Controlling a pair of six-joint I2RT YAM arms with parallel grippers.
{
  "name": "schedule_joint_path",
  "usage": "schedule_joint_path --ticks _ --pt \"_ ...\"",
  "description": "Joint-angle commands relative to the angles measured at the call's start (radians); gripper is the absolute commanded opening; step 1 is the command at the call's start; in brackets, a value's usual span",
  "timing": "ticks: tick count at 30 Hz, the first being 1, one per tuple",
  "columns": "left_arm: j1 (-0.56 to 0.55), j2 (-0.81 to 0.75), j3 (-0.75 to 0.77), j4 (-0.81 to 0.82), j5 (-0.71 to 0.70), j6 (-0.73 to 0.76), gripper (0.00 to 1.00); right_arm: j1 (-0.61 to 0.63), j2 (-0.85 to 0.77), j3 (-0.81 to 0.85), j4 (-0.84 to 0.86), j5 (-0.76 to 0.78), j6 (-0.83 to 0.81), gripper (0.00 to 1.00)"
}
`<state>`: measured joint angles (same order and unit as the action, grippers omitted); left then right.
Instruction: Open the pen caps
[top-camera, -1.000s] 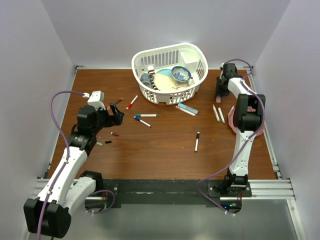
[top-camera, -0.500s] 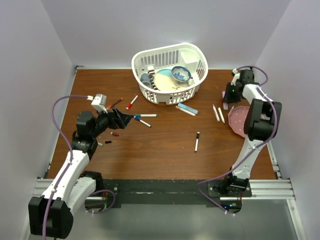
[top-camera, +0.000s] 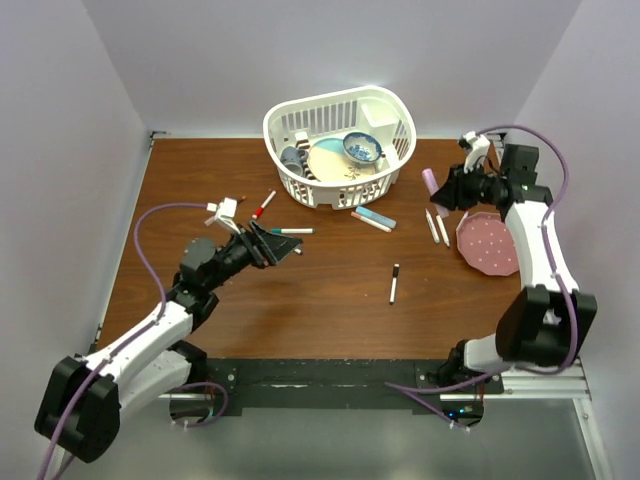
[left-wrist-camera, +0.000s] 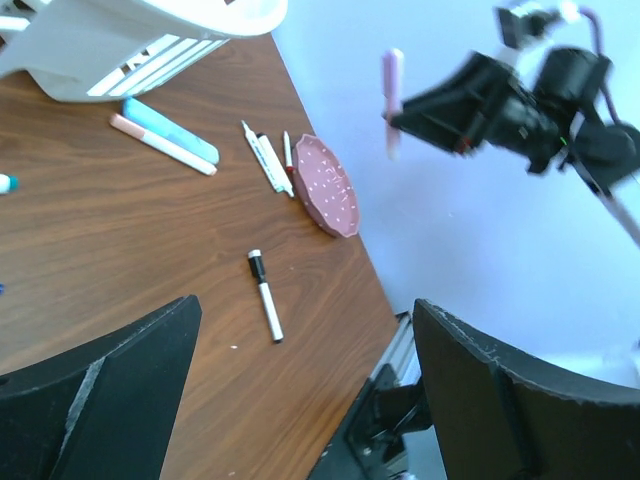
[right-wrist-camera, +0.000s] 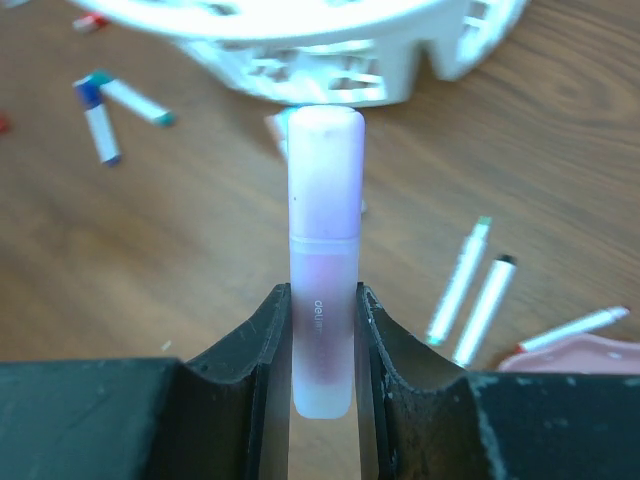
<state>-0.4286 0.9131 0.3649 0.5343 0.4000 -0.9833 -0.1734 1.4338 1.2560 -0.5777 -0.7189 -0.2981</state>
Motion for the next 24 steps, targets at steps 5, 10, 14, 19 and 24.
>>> schedule_joint_path --ticks 5,10,14,19,24 --pt "-0.209 0.212 0.229 0.038 -0.298 -0.094 0.93 0.271 -0.17 -0.075 -0.237 -0.16 -0.328 0.0" --pt "-0.314 0.319 0.392 -0.086 -0.498 -0.106 0.94 0.422 -0.188 -0.107 -0.183 -0.093 -0.309 0.0" --pt "-0.381 0.423 0.494 -0.235 -0.59 -0.138 0.9 0.469 -0.182 -0.13 -0.172 -0.079 -0.309 0.0" --pt "-0.427 0.48 0.549 -0.261 -0.641 -0.129 0.84 0.486 -0.176 -0.138 -0.16 -0.076 -0.299 0.0" --pt "-0.476 0.515 0.6 -0.321 -0.682 -0.103 0.78 0.486 -0.174 -0.145 -0.131 -0.076 -0.265 0.0"
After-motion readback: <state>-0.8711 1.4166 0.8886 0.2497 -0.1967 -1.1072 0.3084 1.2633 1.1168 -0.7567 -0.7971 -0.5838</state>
